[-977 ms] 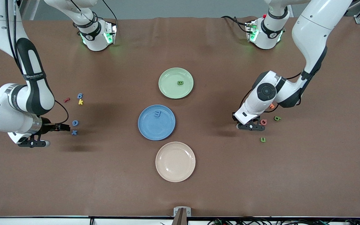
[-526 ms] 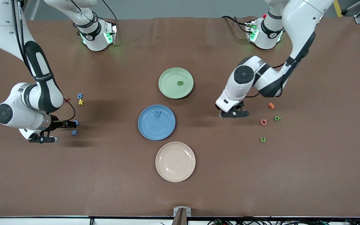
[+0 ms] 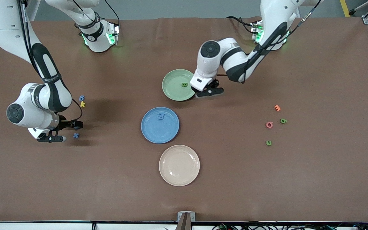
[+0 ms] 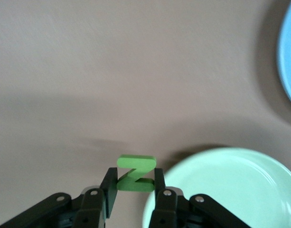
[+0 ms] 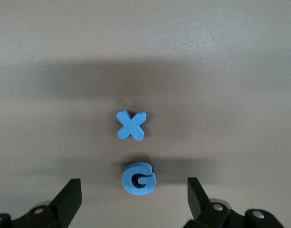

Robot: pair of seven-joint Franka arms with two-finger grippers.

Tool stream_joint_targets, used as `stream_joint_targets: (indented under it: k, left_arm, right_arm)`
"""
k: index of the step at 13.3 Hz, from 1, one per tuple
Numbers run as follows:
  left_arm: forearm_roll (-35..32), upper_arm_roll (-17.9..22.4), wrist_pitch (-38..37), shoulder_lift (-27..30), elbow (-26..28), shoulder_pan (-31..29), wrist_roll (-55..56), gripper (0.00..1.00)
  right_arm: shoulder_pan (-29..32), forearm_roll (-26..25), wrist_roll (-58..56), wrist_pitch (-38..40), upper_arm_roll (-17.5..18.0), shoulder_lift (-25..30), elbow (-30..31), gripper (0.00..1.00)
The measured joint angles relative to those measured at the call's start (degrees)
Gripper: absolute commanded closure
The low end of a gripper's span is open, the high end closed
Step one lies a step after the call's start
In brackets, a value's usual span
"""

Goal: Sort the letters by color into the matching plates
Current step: 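Place the green Z on the green plate while the right gripper reaches G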

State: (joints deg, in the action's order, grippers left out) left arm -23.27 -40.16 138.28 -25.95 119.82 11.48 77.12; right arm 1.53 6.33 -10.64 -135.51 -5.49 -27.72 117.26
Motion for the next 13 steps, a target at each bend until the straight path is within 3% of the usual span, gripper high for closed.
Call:
stream_joint_targets:
  k: [3, 5, 8, 9, 11, 13]
  left_arm:
    - [0.0, 0.1, 0.0, -2.5, -3.3, 5.4, 6.8, 0.95]
    - [0.0, 0.2, 0.0, -4.9, -5.6, 8.7, 10.1, 0.94]
    - [0.0, 0.8, 0.0, -7.8, -7.7, 11.6, 12.5, 0.76]
    - [0.0, 0.8, 0.0, -8.6, -8.4, 12.1, 13.2, 0.56]
    - [0.0, 2.0, 0.0, -9.9, -10.0, 13.6, 15.1, 0.01]
    - [0.0, 4.4, 0.0, -10.6, -11.0, 15.7, 16.3, 0.0]
  right_arm:
    - [0.0, 0.0, 0.0, -0.5, 0.0, -0.5, 0.7, 0.06]
    - [0.1, 0.0, 0.0, -0.9, -0.1, -1.5, 0.7, 0.16]
    - [0.1, 0.0, 0.1, -1.5, -0.2, -2.2, 0.7, 0.31]
    - [0.1, 0.0, 0.1, -1.5, -0.2, -2.2, 0.6, 0.36]
    - [0.1, 0.0, 0.1, -1.5, -0.1, -2.2, 0.5, 0.45]
    - [0.0, 0.1, 0.1, -1.2, 0.1, -1.9, 0.4, 0.53]
